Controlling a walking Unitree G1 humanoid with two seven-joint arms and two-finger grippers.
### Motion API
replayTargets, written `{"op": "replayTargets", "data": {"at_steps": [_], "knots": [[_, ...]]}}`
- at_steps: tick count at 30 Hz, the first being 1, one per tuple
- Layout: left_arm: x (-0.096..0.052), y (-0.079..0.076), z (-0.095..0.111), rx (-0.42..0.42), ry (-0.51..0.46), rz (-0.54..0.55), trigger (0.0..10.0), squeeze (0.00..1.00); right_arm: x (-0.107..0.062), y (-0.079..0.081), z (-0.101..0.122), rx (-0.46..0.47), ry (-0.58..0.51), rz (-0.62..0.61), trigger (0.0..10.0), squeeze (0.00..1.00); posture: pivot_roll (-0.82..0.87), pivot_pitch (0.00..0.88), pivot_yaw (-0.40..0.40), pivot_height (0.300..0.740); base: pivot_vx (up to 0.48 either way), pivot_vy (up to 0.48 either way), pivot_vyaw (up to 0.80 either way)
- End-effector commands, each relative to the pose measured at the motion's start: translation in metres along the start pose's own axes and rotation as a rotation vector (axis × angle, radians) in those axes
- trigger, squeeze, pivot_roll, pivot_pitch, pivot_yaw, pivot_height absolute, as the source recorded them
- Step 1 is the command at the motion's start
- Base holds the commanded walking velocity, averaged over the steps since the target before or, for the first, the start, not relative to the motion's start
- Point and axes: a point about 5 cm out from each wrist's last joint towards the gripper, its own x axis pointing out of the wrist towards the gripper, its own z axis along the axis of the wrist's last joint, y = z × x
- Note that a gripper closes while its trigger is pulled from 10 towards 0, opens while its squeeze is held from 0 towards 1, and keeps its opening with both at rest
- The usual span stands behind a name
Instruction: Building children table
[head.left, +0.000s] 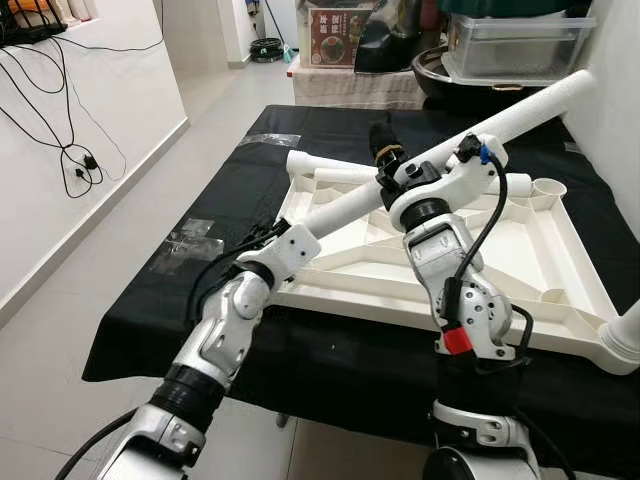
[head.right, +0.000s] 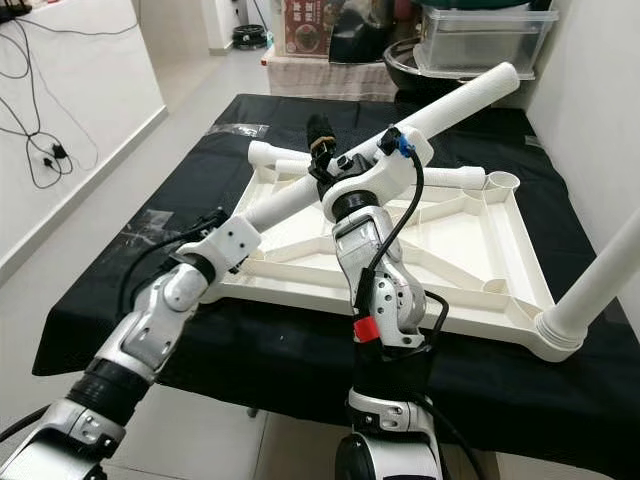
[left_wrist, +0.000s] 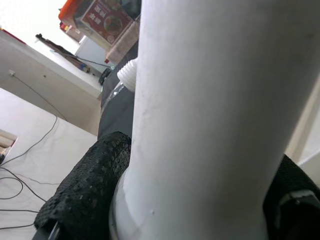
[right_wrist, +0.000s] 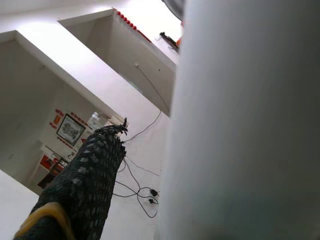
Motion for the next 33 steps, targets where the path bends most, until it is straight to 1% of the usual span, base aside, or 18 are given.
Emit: {"op": "replayTargets", "data": {"at_steps": [1,6,11,29,33], "knots": [[0.003,0.001,0.004,0.003,-0.015,0.011,10.0,0.0,-0.003,0.01,-0.025,0.067,0.048,-0.005,10.0,0.0,0.04,0.073,0.015,0.74,0.0,0.0,0.0],[0.007,-0.001,0.01,-0.004,-0.031,0.016,10.0,0.0,-0.004,0.011,-0.03,0.064,0.049,-0.007,10.0,0.0,0.04,0.071,0.013,0.74,0.0,0.0,0.0],[0.008,0.0,0.012,-0.003,-0.036,0.021,10.0,0.0,-0.004,0.011,-0.032,0.066,0.052,-0.012,10.0,0.0,0.04,0.071,0.013,0.74,0.0,0.0,0.0],[0.016,0.002,0.023,-0.012,-0.067,0.04,10.0,0.0,-0.012,0.015,-0.05,0.076,0.073,-0.016,10.0,0.0,0.04,0.06,0.017,0.74,0.0,0.0,0.0],[0.019,-0.001,0.03,-0.014,-0.083,0.035,10.0,0.0,-0.014,0.014,-0.054,0.065,0.073,-0.021,10.0,0.0,0.04,0.064,0.017,0.74,0.0,0.0,0.0]]}}
